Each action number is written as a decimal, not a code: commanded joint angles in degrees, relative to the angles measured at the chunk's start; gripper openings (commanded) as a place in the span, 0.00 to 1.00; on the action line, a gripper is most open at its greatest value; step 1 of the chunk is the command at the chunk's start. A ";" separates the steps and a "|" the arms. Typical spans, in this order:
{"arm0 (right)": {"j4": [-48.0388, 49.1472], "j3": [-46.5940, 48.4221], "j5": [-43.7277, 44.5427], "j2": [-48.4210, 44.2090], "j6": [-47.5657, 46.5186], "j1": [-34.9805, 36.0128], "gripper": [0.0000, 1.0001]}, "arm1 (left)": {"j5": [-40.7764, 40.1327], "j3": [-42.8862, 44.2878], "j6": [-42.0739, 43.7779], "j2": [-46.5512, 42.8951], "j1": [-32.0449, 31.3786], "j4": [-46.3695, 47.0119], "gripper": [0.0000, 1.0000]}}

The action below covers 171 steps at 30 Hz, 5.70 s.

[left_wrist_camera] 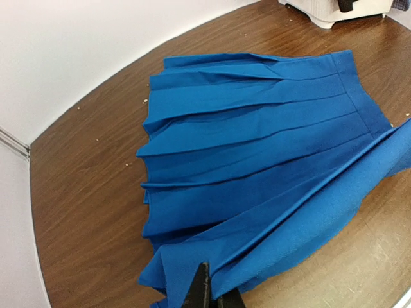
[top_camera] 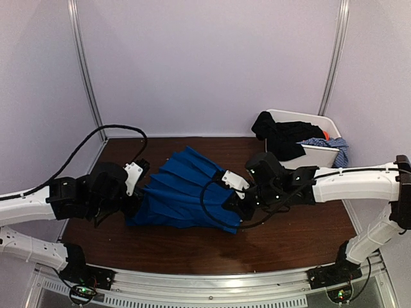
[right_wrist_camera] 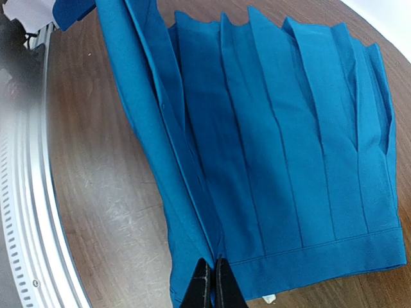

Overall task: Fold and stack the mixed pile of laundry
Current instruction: Fold the flattened skirt at the center of the board, then rotate the rectangle-folded skirt at the center of the board, then adjust the rectangle-folded skirt at the center of the board.

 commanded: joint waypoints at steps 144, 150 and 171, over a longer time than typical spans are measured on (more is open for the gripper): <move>52.10 -1.06 -21.77 37.28 58.07 -17.58 0.50 | 21.80 31.96 0.48 58.04 11.54 9.28 0.58; 51.91 -1.43 -19.52 38.50 59.10 -17.46 0.42 | 15.93 34.18 -1.01 60.94 11.54 5.69 0.53; 57.49 -2.14 -20.17 42.23 61.85 -17.32 0.00 | 23.08 29.74 1.57 50.51 11.58 10.05 0.00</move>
